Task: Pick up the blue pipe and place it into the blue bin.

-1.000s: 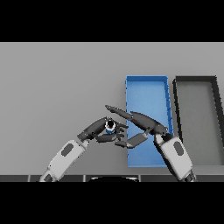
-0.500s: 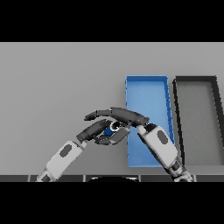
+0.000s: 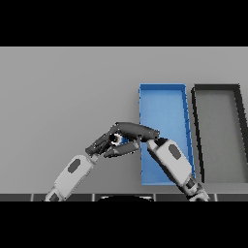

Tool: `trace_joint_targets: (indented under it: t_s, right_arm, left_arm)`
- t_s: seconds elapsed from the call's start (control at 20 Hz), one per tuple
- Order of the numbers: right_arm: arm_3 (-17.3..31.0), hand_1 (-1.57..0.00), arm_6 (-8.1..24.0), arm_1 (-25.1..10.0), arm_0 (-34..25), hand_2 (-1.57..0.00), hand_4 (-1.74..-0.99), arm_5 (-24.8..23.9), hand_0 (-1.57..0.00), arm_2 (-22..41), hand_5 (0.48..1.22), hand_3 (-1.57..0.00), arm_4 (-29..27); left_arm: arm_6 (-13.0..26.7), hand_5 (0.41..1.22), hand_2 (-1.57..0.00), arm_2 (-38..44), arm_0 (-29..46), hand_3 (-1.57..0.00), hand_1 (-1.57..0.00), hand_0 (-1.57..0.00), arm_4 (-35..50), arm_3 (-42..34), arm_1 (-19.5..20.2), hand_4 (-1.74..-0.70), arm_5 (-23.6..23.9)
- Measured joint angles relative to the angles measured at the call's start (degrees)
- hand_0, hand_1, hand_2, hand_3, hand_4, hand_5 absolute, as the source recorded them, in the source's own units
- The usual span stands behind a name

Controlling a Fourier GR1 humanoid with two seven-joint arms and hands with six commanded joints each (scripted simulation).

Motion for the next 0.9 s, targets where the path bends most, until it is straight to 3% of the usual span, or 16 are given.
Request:
trace_joint_targets:
  t_s: [0.1, 0.2, 0.25, 0.35, 0.45, 0.5, 0.6, 0.75, 0.9]
  right_arm:
    - [-0.3, -1.50, -3.1, -1.1, 0.5, -1.50, -1.465, 0.8, -1.50, 0.4, 1.118, -1.47, 2.6]
    - [-0.7, -1.52, -1.2, -1.0, 0.1, -1.53, -1.475, 0.9, -1.52, 0.0, 1.155, -1.51, 2.1]
    - [-1.3, -1.53, -1.4, -0.7, 1.1, -1.53, -1.480, 0.6, -1.53, 0.0, 1.168, -1.52, 2.0]
    - [-1.1, -1.55, -0.5, 0.4, 1.1, -1.55, -1.487, -0.2, -1.55, -0.6, 1.187, -1.54, 0.3]
    - [-0.9, -1.56, -0.3, 0.7, 1.7, -1.56, -1.490, 0.7, -1.56, -0.8, 1.199, -1.55, 0.8]
    - [-1.2, -1.56, 0.9, 1.0, 1.7, -1.56, -1.491, 1.1, -1.56, -1.0, 1.204, -1.55, 1.1]
    - [-1.2, -1.56, 1.9, 1.9, 2.0, -1.56, -1.493, 2.0, -1.56, -1.6, 1.210, -1.56, 1.9]
    - [-1.4, -1.57, -0.8, 3.2, 1.6, -1.57, -1.496, 2.8, -1.57, -2.6, 1.215, -1.57, 1.5]
    - [-1.9, -1.57, -1.7, 3.8, 1.6, -1.57, -1.495, 2.7, -1.57, -2.5, 1.218, -1.57, 3.2]
  left_arm:
    - [2.3, 1.221, -1.39, -0.1, 0.4, -1.46, -1.48, -1.49, 0.3, -0.7, 0.7, -1.72, -0.2]
    - [1.2, 1.221, -1.39, -0.3, 0.6, -1.50, -1.51, -1.52, 0.2, -0.7, 0.7, -1.73, 0.7]
    - [1.6, 1.221, -1.22, -0.2, 0.9, -1.33, -1.35, -1.43, 0.3, -1.0, 0.9, -1.65, 0.5]
    - [0.1, 1.221, -0.78, -0.8, 0.4, -0.85, -0.87, -0.93, -2.7, -1.8, 2.4, -1.41, 0.5]
    - [-1.4, 1.221, -0.50, -1.5, -0.6, -0.55, -0.55, -0.59, -5.6, -0.9, 4.6, -1.22, -1.9]
    - [-1.4, 1.187, -0.40, -2.0, -0.9, -0.44, -0.44, -0.47, -6.5, -0.6, 4.5, -1.14, -2.6]
    - [-2.8, 1.020, -0.26, -2.3, -1.2, -0.28, -0.28, -0.30, -8.0, 0.1, 4.8, -1.04, -2.7]
    - [-0.1, 0.785, -0.13, -2.3, -1.5, -0.14, -0.14, -0.15, -9.2, 1.2, 5.1, -0.94, -1.7]
    - [1.5, 0.664, -0.07, -2.0, -2.3, -0.07, -0.07, -0.08, -9.0, 1.6, 5.3, -0.89, -1.9]
